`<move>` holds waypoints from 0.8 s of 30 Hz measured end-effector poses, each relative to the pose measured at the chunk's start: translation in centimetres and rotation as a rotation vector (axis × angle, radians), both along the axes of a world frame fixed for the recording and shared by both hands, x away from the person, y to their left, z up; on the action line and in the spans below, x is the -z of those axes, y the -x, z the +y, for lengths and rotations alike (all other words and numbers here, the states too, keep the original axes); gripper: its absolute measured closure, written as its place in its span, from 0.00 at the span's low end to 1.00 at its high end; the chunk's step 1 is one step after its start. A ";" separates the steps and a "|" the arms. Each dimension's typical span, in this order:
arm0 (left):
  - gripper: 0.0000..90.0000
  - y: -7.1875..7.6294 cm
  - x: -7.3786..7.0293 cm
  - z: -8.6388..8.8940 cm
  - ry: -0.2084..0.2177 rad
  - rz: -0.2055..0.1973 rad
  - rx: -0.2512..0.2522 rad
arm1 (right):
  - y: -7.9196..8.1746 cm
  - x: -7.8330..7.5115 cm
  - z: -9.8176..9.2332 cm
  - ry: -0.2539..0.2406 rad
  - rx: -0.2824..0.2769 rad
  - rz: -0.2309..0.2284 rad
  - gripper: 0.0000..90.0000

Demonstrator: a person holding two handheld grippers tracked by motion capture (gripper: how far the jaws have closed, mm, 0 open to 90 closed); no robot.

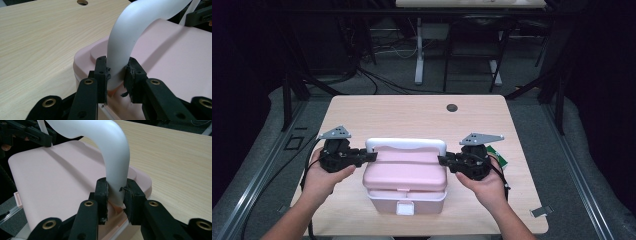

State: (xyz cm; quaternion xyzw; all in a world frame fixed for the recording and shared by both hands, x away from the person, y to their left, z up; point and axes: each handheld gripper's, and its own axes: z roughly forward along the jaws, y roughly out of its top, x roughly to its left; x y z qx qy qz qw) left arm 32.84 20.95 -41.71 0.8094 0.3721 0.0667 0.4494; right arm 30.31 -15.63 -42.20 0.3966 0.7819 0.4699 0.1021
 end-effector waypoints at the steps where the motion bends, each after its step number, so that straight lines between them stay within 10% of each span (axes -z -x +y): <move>1: 0.81 0.0 -0.1 0.0 0.000 -0.001 -0.003 | 0.0 -0.1 -0.1 -0.001 -0.001 0.005 0.82; 24: 0.75 3.2 -0.4 3.8 0.013 -0.040 -0.011 | -0.5 -0.3 -0.3 -0.043 0.013 0.014 0.82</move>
